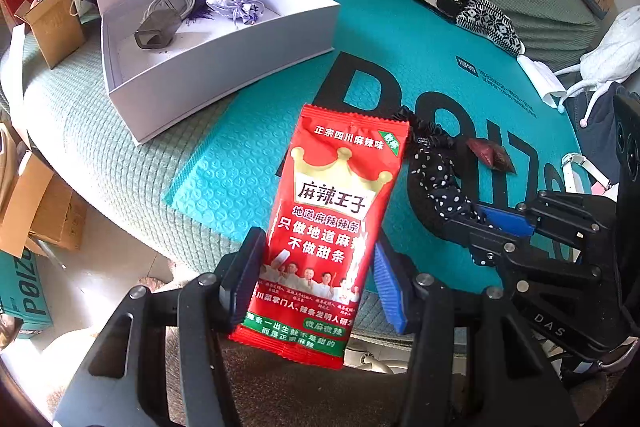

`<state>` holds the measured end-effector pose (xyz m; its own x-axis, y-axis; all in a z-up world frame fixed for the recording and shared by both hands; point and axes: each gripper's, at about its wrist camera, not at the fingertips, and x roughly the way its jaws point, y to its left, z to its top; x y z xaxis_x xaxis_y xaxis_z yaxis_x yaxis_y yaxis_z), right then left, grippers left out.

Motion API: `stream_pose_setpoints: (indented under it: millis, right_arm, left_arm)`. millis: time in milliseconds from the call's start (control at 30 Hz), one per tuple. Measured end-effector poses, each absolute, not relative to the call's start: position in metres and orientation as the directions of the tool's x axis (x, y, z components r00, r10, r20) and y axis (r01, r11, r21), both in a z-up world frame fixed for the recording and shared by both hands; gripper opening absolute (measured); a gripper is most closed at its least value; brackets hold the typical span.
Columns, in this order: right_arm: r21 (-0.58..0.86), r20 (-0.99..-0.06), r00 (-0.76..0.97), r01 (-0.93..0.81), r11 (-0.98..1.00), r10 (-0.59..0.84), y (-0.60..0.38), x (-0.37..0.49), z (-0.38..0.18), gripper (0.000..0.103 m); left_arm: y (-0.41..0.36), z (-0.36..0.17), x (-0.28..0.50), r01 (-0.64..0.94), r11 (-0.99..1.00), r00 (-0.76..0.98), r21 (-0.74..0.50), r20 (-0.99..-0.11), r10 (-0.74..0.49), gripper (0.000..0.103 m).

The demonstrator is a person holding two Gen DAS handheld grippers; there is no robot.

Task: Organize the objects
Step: 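Lift the red snack packet and polka-dot scrunchie with both tools toward the white box, then lower the red packet with the left tool while the right tool lowers the scrunchie into the box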

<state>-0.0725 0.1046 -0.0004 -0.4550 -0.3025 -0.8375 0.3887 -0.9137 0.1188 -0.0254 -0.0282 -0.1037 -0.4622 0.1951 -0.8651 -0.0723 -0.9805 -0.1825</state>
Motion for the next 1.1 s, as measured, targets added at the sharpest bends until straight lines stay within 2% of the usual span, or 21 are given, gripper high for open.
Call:
stream_pose_setpoints:
  millis: [467,667,1100]
  right_arm:
    - [0.126,-0.815,-0.474,0.415,-0.901,-0.333,0.072,-0.113,0.027,0.015]
    - [0.103,-0.811,-0.497,0.399,-0.911,-0.309,0.067,-0.139,0.039,0.015]
    - [0.094,-0.787,-0.522,0.424,-0.901,-0.328,0.044,-0.198,0.061,0.015]
  left_arm:
    - [-0.07,-0.075,-0.046,-0.008,-0.981,-0.469,-0.193,-0.866,0.174,0.051]
    - [-0.086,-0.06,-0.075,0.001,-0.975,-0.502,-0.223,-0.843,0.192,0.051]
    - [-0.129,-0.04,-0.144,0.008,-0.978,-0.521,-0.207,-0.836,0.173,0.051]
